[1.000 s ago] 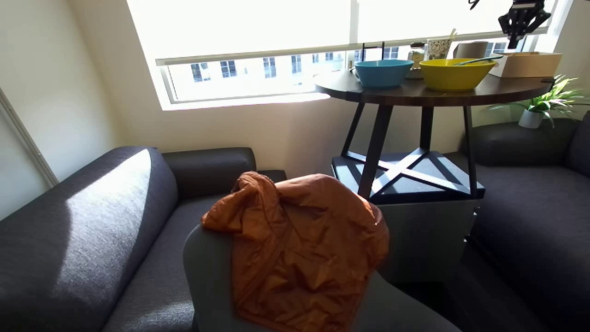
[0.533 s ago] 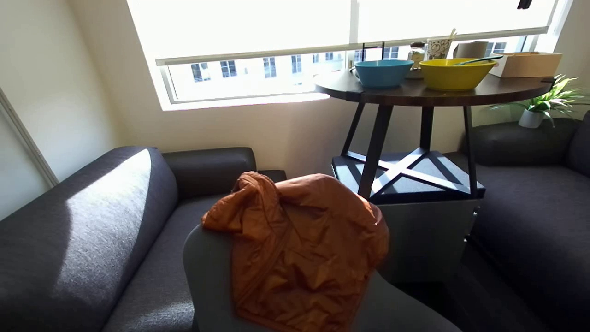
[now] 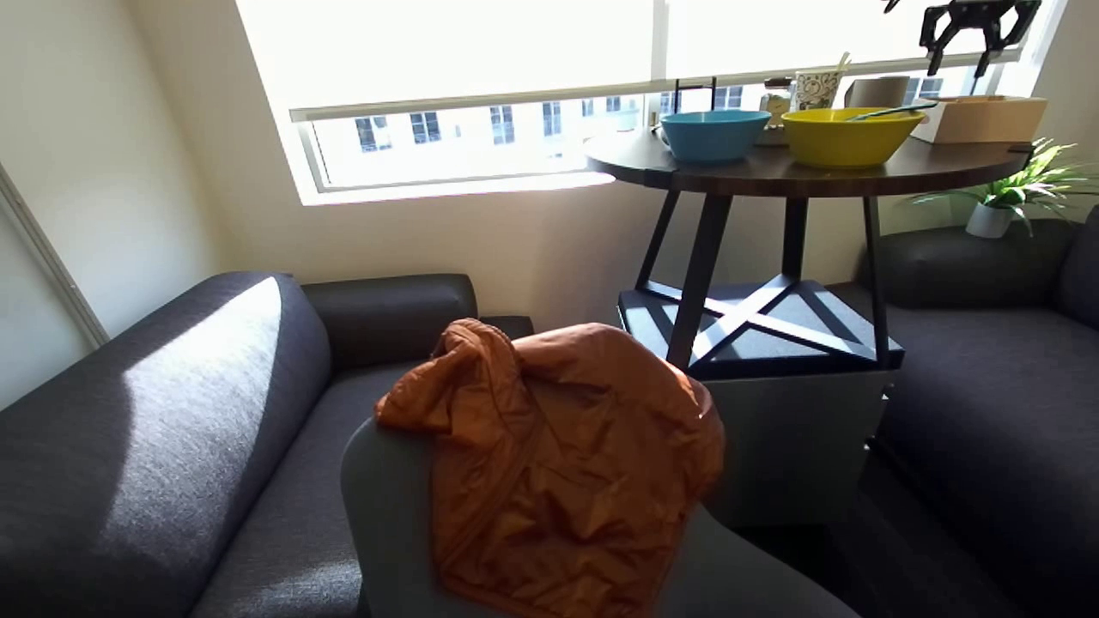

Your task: Put the glass jar in the black and white bowl then put the black object on the table

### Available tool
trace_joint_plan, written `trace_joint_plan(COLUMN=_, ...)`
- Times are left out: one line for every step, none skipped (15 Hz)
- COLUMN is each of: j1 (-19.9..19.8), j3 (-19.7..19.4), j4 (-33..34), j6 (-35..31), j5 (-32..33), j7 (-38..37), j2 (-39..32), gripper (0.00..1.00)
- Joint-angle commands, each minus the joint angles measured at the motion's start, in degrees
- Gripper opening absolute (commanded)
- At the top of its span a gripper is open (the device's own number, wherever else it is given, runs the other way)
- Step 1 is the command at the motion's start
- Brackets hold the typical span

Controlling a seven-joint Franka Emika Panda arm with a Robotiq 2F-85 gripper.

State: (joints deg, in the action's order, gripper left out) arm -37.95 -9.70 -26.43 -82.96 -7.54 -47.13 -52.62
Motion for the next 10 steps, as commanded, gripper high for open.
trace_joint_plan(j1=-1.9, j3=0.6, j4=2.9, j6=0.2, j5=0.2, j7=0.2, j2=-3.8, gripper=0.99)
trace_joint_plan(j1=-2.2, j3=0.6, j4=2.9, j6=0.2, j5=0.2, j7=-0.1, j2=-4.3, gripper=1.0)
trace_joint_plan(j1=-2.5, j3=0.7, j4=2.7, j6=0.6, j5=0.1, j7=-0.4, j2=-4.5, gripper=1.0)
trace_joint_plan(j1=-2.7, j3=0.9, j4=2.7, j6=1.1, j5=-0.1, j7=-0.2, j2=-4.5, gripper=1.0)
trace_joint_plan(j1=-2.6, j3=1.0, j4=2.5, j6=1.8, j5=0.1, j7=0.3, j2=-4.5, gripper=0.84)
trace_joint_plan(j1=-2.4, j3=0.9, j4=2.5, j6=2.4, j5=0.3, j7=0.4, j2=-4.5, gripper=0.75)
trace_joint_plan(j1=-2.1, j3=0.9, j4=2.5, j6=2.8, j5=0.5, j7=0.6, j2=-4.4, gripper=0.73)
trace_joint_plan(j1=-1.8, j3=0.9, j4=2.4, j6=3.2, j5=0.6, j7=0.8, j2=-4.4, gripper=0.66)
trace_joint_plan(j1=-1.6, j3=1.0, j4=2.0, j6=3.3, j5=0.7, j7=0.8, j2=-4.1, gripper=0.57)
trace_joint_plan(j1=-1.4, j3=1.0, j4=1.5, j6=3.3, j5=0.7, j7=0.8, j2=-3.8, gripper=0.49)
